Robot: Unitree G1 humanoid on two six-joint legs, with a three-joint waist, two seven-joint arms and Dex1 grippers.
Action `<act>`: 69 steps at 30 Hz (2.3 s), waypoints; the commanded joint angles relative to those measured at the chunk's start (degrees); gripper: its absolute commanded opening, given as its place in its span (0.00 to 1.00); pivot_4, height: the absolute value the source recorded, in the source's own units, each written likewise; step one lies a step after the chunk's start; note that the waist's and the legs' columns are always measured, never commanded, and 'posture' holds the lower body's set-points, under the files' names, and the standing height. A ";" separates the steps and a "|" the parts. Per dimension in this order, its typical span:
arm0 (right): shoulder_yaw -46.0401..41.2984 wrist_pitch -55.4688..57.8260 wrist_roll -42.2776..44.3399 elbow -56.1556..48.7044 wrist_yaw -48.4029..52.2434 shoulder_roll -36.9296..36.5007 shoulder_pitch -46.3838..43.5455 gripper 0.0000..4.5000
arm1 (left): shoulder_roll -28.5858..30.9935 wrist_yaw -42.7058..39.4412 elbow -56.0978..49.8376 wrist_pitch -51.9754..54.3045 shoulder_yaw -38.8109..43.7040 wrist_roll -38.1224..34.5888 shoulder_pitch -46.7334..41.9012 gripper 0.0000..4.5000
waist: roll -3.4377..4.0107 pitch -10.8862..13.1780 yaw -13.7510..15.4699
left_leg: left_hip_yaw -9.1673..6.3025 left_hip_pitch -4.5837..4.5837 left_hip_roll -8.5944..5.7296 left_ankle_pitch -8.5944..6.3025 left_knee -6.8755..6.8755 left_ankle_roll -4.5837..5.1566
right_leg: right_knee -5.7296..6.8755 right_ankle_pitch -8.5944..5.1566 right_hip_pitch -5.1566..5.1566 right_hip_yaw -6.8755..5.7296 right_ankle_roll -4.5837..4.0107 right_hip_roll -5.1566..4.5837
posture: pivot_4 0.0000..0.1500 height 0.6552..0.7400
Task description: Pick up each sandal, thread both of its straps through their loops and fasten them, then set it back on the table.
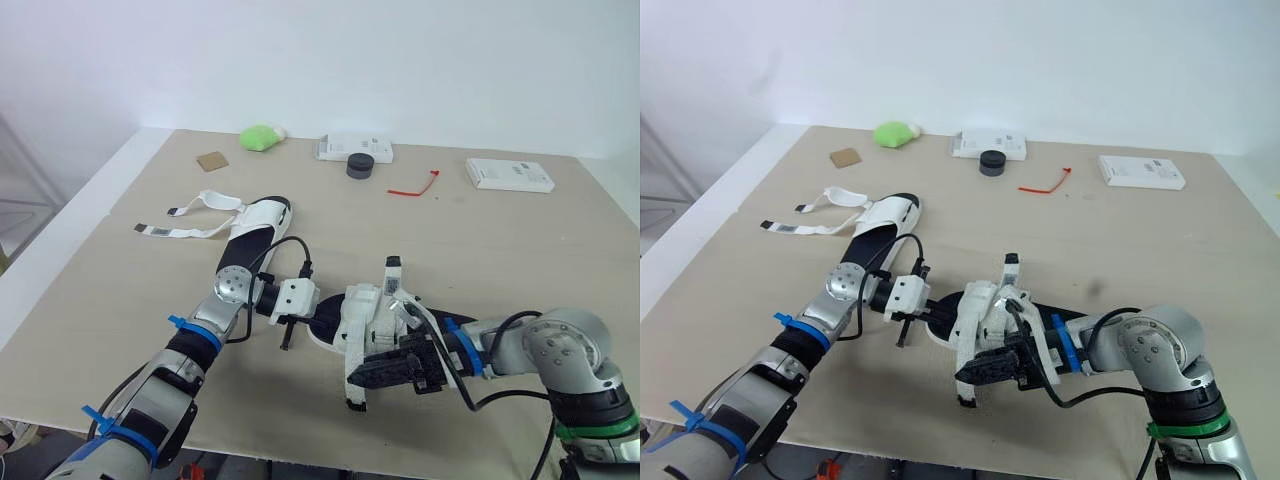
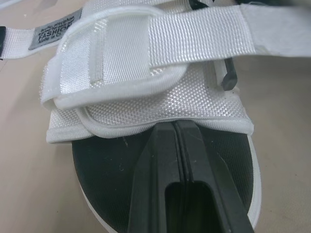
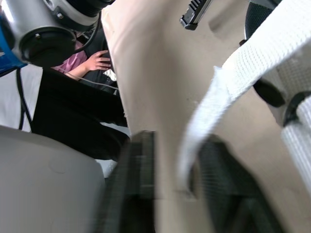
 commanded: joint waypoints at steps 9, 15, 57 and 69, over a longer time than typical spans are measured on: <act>-5.27 1.29 7.52 -3.63 1.91 -2.13 -2.19 0.01 | 1.65 -0.55 6.69 3.98 -5.48 8.10 4.91 0.00 | -0.03 0.00 0.00 | -0.03 -0.02 0.01 0.00 0.00 0.00 | 0.00 0.00 -0.04 0.03 -0.01 -0.02 | 1.00 1.00; -8.42 2.97 11.63 3.50 -0.81 -2.25 -11.95 0.01 | 1.47 -0.55 7.04 3.92 -5.52 8.16 4.66 0.00 | -0.05 -0.01 0.05 | -0.02 -0.03 0.02 -0.01 -0.02 0.00 | 0.00 0.01 -0.10 0.11 0.00 -0.02 | 1.00 1.00; 18.01 3.25 6.79 33.37 -9.86 -7.16 -30.90 0.01 | 0.39 0.56 7.35 3.88 -5.37 8.18 5.01 0.00 | 0.08 -0.04 0.20 | 0.01 -0.34 -0.12 -0.01 -0.04 0.09 | -0.01 0.12 -0.34 0.08 -0.29 -0.36 | 1.00 1.00; 21.32 3.25 6.33 24.80 -10.79 -7.31 -31.29 0.01 | 0.42 0.65 6.68 3.98 -5.51 8.21 5.74 0.00 | 0.06 -0.07 0.21 | -0.02 -0.37 -0.16 -0.02 -0.05 0.09 | -0.03 0.06 -0.33 0.01 -0.27 -0.43 | 1.00 1.00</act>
